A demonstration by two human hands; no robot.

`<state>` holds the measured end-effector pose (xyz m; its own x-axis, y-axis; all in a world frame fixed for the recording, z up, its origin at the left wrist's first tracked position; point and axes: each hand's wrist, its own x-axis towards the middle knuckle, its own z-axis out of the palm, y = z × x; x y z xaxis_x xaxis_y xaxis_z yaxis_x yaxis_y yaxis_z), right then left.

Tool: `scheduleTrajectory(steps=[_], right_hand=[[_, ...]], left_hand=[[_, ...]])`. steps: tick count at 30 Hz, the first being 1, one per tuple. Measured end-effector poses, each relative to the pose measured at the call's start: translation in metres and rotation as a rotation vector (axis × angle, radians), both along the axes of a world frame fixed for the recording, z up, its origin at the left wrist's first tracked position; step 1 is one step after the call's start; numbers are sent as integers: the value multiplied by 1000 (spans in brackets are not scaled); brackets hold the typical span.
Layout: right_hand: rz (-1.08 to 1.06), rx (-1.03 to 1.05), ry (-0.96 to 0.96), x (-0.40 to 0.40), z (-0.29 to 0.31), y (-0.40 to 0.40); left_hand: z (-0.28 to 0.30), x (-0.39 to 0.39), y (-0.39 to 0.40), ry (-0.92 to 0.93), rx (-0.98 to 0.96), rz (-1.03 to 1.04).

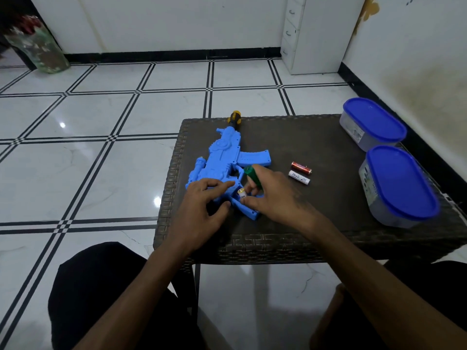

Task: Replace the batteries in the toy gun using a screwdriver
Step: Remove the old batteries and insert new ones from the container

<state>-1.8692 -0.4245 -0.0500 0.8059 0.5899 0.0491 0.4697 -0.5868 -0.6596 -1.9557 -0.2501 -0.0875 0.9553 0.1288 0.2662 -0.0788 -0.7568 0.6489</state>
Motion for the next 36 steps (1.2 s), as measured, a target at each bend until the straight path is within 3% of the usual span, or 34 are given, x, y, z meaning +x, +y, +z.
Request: scheduleTrajectory(steps=[6,15,18,21,30,36], right_hand=[[-257,192,-79,11,21,-29],[-297,-287,-22,39,3,-88],[-241,-373,-156,35,-4,-90],[-173,-401,-274,33,-7,-87],[-189,-422,-261,33,-7,-91],[-241,-307,-224,33,-5,-99]], left_hand=[[-12,2,-5,78,348,72],[-12,3,-13,72,258,87],[-15,4,-17,65,216,71],[-17,4,-17,66,219,81],[-16,3,-17,43,243,88],[-15,2,-18,57,252,88]])
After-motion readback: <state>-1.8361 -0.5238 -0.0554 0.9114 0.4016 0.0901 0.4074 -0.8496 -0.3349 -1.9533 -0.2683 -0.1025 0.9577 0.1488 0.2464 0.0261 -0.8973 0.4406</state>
